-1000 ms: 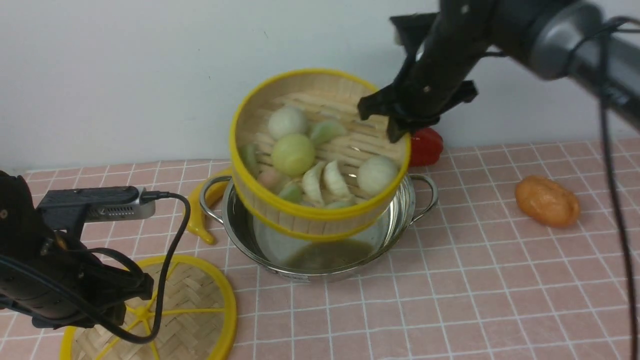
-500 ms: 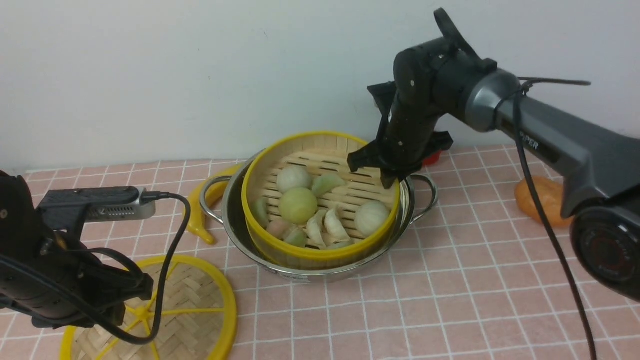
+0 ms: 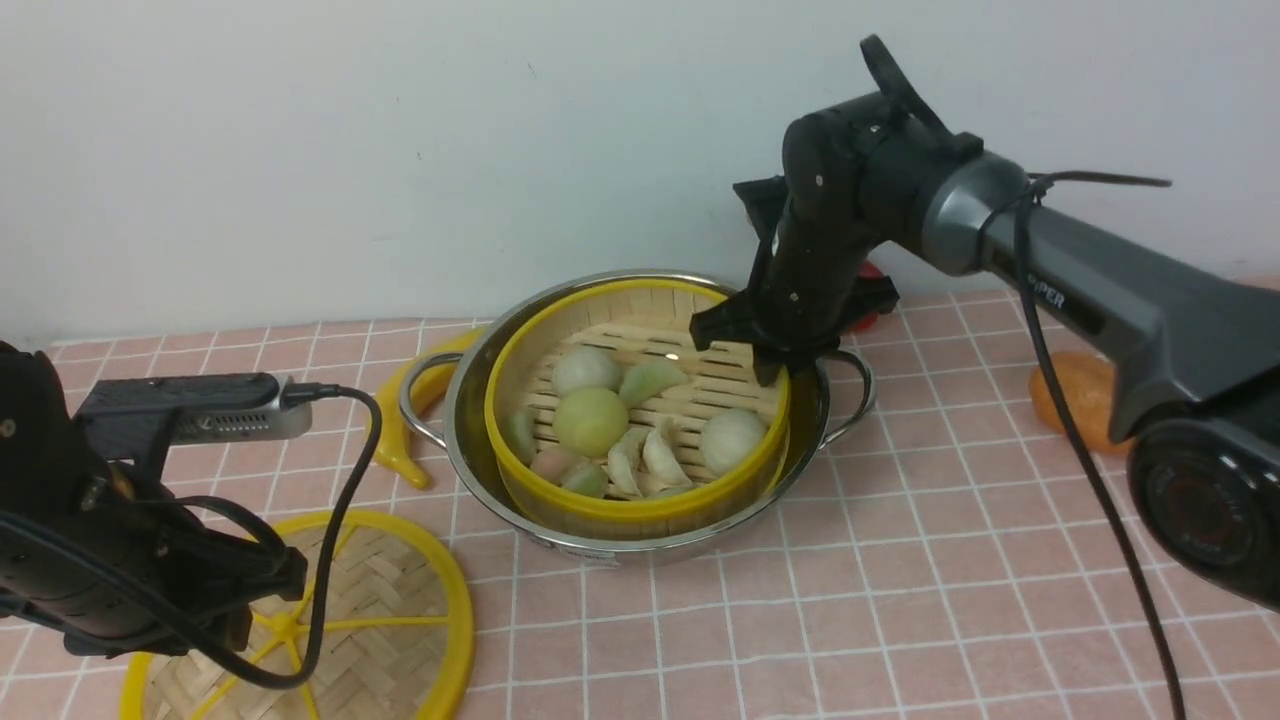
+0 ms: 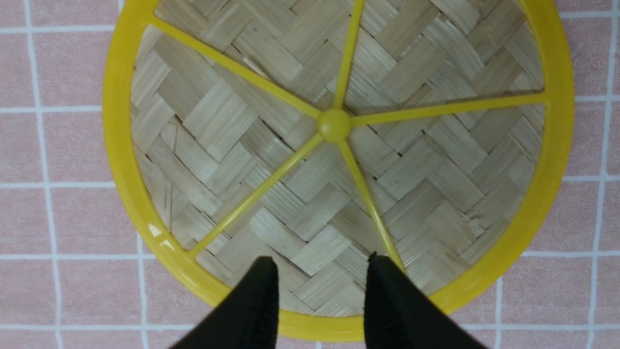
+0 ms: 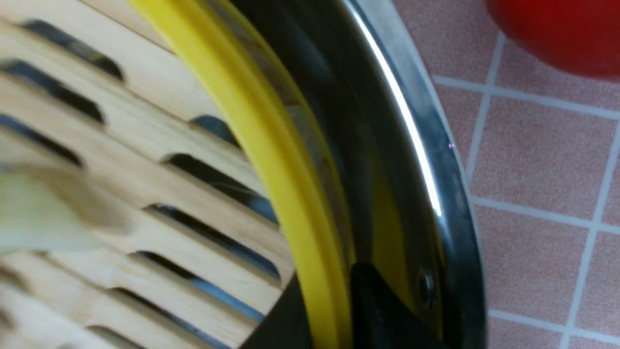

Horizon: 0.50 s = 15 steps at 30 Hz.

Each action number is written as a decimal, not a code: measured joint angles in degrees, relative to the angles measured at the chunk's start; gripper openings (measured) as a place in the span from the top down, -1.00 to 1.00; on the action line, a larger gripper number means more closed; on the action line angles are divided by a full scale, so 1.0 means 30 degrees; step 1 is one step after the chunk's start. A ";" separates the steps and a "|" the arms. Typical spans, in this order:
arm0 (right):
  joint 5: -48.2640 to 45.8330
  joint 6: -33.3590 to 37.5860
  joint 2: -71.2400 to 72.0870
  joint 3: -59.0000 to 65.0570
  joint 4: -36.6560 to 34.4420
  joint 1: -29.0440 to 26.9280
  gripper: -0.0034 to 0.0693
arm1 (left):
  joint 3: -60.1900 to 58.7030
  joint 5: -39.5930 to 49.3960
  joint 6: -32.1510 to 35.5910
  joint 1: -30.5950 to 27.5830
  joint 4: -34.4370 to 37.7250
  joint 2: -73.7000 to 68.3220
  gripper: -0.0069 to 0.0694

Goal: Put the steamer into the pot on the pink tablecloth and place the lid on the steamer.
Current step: 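Place the bamboo steamer basket of food into the steel pot with the right gripper, then grasp the bamboo steamer lid lying on the table by its centre knob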

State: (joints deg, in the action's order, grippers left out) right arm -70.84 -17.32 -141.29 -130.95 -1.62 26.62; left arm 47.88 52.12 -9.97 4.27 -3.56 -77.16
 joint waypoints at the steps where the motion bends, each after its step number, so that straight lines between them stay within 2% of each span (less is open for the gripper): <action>1: 0.0048 -0.0017 0.0000 -0.0021 -0.0086 0.0000 0.37 | 0.0000 -0.0042 0.0000 0.0000 0.0000 0.0000 0.18; 2: 0.0046 -0.0017 0.0020 -0.0042 -0.0131 0.0000 0.33 | 0.0000 -0.0047 0.0000 0.0000 0.0000 0.0000 0.18; 5: 0.0046 -0.0017 0.0296 -0.0044 -0.0308 0.0000 0.03 | 0.0000 -0.0574 0.0015 0.0000 0.0000 0.0000 0.18; 6: 0.0046 -0.0017 0.0325 -0.0044 -0.0308 0.0000 0.01 | 0.0000 -0.0617 0.0015 0.0000 0.0000 0.0000 0.18; 8: 0.0046 0.0180 0.0914 -0.0044 -0.0353 0.0000 -0.15 | 0.0000 -0.1257 0.0015 0.0000 0.0000 0.0000 0.18; 12: 0.0039 0.0819 0.2722 -0.0044 -0.0335 0.0000 -0.30 | 0.0000 -0.2148 0.0015 0.0000 0.0000 -0.0049 0.18; 15: 0.0039 0.1051 0.4713 -0.0044 -0.0386 0.0000 -0.33 | 0.0008 -0.2707 0.0015 0.0000 0.0000 -0.0295 0.18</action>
State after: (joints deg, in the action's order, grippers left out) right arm -70.73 -14.17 -127.15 -131.08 -2.78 26.62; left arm 47.91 44.00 -9.93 4.27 -3.56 -78.05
